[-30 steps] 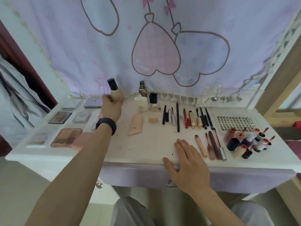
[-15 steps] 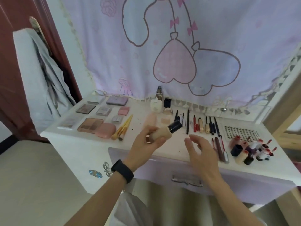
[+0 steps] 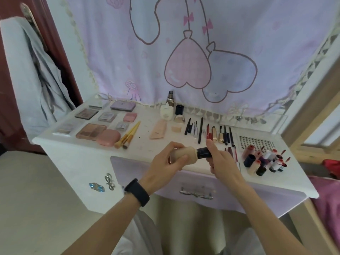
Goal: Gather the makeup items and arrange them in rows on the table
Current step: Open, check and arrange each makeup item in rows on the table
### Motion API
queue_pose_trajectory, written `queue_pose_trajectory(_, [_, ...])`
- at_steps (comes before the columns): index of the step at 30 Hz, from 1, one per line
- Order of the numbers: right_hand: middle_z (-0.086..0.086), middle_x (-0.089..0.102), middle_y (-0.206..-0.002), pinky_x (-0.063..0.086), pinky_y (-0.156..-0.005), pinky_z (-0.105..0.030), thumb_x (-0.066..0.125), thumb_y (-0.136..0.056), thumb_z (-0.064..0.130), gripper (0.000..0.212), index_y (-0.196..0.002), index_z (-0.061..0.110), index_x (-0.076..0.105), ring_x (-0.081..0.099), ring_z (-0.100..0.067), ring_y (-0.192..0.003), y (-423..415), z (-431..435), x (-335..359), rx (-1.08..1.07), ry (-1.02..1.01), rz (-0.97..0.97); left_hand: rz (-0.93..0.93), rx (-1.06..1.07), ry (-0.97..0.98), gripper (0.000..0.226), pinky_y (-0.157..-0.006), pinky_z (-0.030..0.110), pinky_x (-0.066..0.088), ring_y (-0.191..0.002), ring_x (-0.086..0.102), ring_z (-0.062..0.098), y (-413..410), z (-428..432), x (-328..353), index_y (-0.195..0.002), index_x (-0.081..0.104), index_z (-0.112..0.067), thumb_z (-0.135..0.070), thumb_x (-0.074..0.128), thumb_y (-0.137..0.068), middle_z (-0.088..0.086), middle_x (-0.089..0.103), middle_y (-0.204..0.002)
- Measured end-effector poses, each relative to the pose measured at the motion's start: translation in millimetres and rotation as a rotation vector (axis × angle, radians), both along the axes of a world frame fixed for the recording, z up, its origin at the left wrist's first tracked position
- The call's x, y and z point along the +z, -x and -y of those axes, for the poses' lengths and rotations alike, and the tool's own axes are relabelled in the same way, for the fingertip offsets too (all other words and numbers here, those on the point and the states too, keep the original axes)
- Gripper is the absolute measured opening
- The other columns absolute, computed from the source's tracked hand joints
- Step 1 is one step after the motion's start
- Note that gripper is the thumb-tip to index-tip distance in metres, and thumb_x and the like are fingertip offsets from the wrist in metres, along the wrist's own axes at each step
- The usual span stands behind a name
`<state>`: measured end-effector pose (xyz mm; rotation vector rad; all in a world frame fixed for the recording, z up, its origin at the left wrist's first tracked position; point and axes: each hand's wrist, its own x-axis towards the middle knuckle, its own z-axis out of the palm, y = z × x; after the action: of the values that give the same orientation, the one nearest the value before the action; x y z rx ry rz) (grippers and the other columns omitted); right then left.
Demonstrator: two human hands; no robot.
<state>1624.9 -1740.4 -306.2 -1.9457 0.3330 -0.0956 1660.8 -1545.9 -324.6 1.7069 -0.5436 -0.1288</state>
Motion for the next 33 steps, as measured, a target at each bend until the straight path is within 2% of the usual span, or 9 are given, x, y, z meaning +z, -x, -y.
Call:
queue_pose_trajectory(4, [0.008, 0.032, -0.049, 0.027, -0.050, -0.027, 0.040, -0.074, 0.077, 0.060, -0.059, 0.020, 0.042, 0.028, -0.011, -0.044, 3, -7, 3, -0.025, 0.094, 0.042, 0.096, 0.208, -0.010, 0.023, -0.057, 0.011, 0.042, -0.064, 0.051, -0.002, 12, 19, -8, -0.088, 0.052, -0.035, -0.055, 0.046, -0.097, -0.020, 0.056, -0.075])
queue_pose_trajectory(6, [0.009, 0.028, -0.046, 0.026, -0.054, -0.022, 0.044, -0.085, 0.065, 0.054, -0.051, 0.025, 0.035, 0.025, -0.009, -0.041, 5, -12, 1, -0.011, 0.101, 0.086, 0.080, 0.331, 0.034, 0.032, -0.053, 0.012, 0.038, -0.056, 0.044, 0.002, 11, 27, -11, -0.072, 0.048, -0.032, -0.050, 0.047, -0.099, -0.016, 0.050, -0.064])
queue_pose_trajectory(9, [0.009, 0.024, -0.040, 0.022, -0.060, -0.020, 0.045, -0.094, 0.050, 0.063, -0.038, 0.024, 0.033, 0.024, -0.009, -0.037, 9, -15, -7, -0.026, 0.083, 0.151, 0.015, 0.348, 0.033, 0.038, -0.052, 0.021, 0.039, -0.055, 0.041, 0.006, 5, 31, -12, -0.064, 0.045, -0.027, -0.044, 0.050, -0.097, -0.012, 0.044, -0.059])
queue_pose_trajectory(14, [0.009, 0.030, -0.039, 0.018, -0.061, -0.017, 0.036, -0.087, 0.061, 0.054, -0.047, 0.026, 0.033, 0.028, -0.010, -0.039, 12, -8, -7, 0.083, 0.187, 0.259, -0.217, 0.256, 0.092, 0.038, -0.045, 0.019, 0.040, -0.051, 0.043, 0.009, -1, 33, -16, -0.070, 0.055, -0.011, -0.036, 0.052, -0.098, -0.010, 0.048, -0.058])
queue_pose_trajectory(19, [0.019, 0.055, -0.058, 0.033, -0.054, -0.016, 0.031, -0.089, 0.081, 0.060, -0.074, 0.028, 0.056, 0.043, -0.002, -0.048, 12, 12, -9, 0.214, 0.297, 0.195, -0.132, 0.304, 0.020, 0.041, -0.046, 0.017, 0.039, -0.051, 0.043, 0.004, -10, 22, -16, -0.066, 0.052, -0.013, -0.038, 0.051, -0.099, -0.012, 0.045, -0.057])
queue_pose_trajectory(23, [0.007, 0.066, -0.056, 0.040, -0.060, -0.020, 0.021, -0.092, 0.079, 0.078, -0.075, 0.018, 0.067, 0.052, 0.000, -0.045, 10, 18, -1, 0.251, 0.238, 0.079, -0.110, 0.306, 0.023, 0.039, -0.048, 0.015, 0.041, -0.053, 0.046, 0.002, -8, 21, -16, -0.068, 0.053, -0.017, -0.039, 0.051, -0.100, -0.013, 0.048, -0.060])
queue_pose_trajectory(27, [0.005, 0.071, -0.066, 0.044, -0.057, -0.022, 0.038, -0.092, 0.071, 0.058, -0.085, 0.021, 0.066, 0.055, -0.005, -0.047, 5, 18, 4, 0.299, 0.240, 0.039, -0.090, 0.309, 0.030, 0.039, -0.050, 0.014, 0.041, -0.055, 0.046, 0.002, -8, 23, -16, -0.067, 0.053, -0.019, -0.042, 0.050, -0.098, -0.011, 0.048, -0.061])
queue_pose_trajectory(31, [0.016, 0.071, -0.094, 0.052, -0.055, -0.024, 0.063, -0.097, 0.041, 0.011, -0.105, 0.035, 0.062, 0.068, -0.011, -0.062, 3, 25, 4, 0.380, 0.100, 0.047, -0.092, 0.322, 0.031, 0.039, -0.048, 0.013, 0.040, -0.054, 0.047, 0.001, -11, 20, -18, -0.067, 0.052, -0.019, -0.036, 0.051, -0.102, -0.012, 0.048, -0.061])
queue_pose_trajectory(33, [0.025, 0.068, -0.098, 0.056, -0.057, -0.025, 0.066, -0.094, 0.043, 0.016, -0.109, 0.040, 0.061, 0.072, -0.012, -0.070, 2, 24, 7, 0.364, 0.073, 0.040, -0.095, 0.332, 0.030, 0.039, -0.048, 0.013, 0.040, -0.054, 0.047, 0.002, -12, 19, -19, -0.067, 0.052, -0.018, -0.035, 0.050, -0.102, -0.009, 0.049, -0.063])
